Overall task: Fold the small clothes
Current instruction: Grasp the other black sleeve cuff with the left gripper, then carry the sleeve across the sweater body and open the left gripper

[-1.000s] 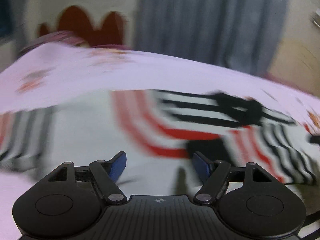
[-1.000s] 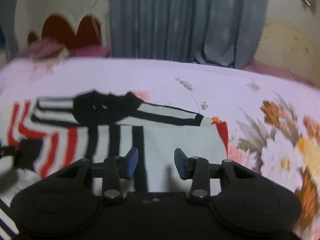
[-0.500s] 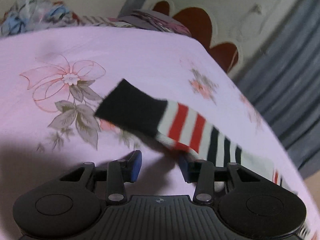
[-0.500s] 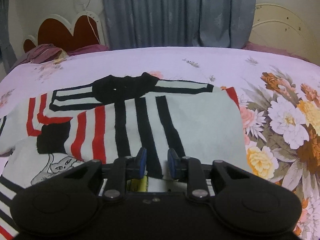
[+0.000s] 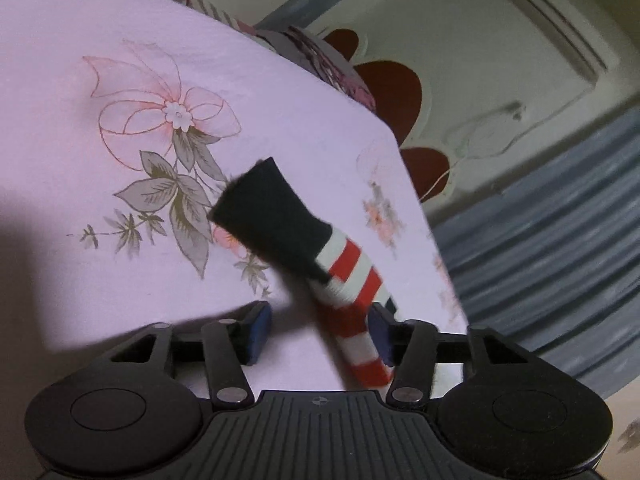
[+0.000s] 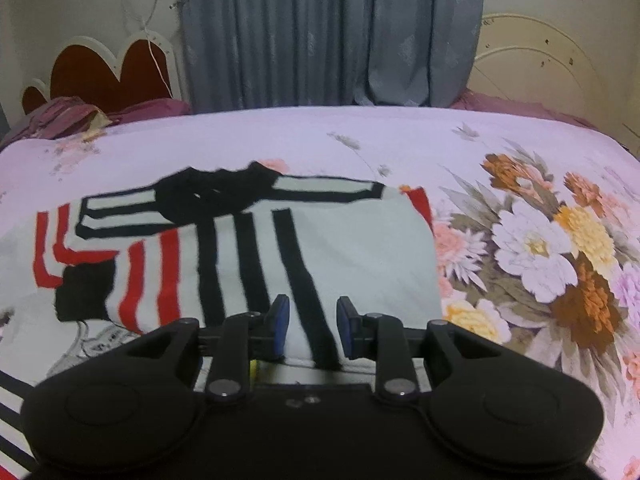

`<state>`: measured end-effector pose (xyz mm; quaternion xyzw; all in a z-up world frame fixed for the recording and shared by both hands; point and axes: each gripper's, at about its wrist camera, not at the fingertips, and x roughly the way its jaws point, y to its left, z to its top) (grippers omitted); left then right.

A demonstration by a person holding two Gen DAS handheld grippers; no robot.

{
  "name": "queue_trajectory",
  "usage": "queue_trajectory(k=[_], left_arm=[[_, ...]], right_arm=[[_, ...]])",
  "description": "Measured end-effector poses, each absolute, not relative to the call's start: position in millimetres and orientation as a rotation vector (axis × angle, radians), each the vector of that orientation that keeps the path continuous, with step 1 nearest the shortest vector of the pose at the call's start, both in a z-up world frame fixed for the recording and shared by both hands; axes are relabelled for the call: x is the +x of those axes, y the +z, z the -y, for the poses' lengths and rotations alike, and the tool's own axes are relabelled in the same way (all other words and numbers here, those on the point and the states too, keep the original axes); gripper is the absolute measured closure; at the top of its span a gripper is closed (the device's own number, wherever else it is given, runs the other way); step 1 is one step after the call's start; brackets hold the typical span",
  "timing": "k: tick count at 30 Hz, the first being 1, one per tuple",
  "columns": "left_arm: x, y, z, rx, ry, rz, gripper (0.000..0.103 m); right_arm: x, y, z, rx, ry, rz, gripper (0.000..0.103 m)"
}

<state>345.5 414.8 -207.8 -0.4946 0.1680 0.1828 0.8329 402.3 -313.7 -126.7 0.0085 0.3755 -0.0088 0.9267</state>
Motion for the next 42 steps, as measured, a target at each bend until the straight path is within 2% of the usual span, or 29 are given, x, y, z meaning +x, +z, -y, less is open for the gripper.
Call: queue_trajectory(k=[5,9,11,12,17,23,31,42], left_arm=[[350,-209,-425,-1.086,0.398,-0.326,0.045],[376,-206,-433,-1.021,0.427,-0.381,0.047],[396,-199,-433,-0.92,0.472,-0.462,0.095],[405,-199,-432,-0.886,0.482,-0.506,0.099],[433,-167,-386,-0.706,0.399,-0.494,0.099],[469,-137,-275,-0.436,0.158,-0.543,0.099],[507,-126,-134,-0.235,-0.066,-0.648,0.099],[498,-120,13,0.049,-0.293,-0.716,0.099]], right_arm=[[403,-132,322,0.031,-0.052,-0.779,0.078],[403,-137,331,0.037,-0.067,-0.789,0.078],[403,-139,334,0.043,-0.077,-0.793,0.078],[403,-140,336,0.051,-0.081,-0.794,0.078],[404,-143,341,0.07,-0.09,-0.793,0.078],[410,-144,348,0.099,-0.103,-0.789,0.078],[409,-143,359,0.135,-0.111,-0.778,0.078],[404,-136,379,0.176,-0.112,-0.76,0.078]])
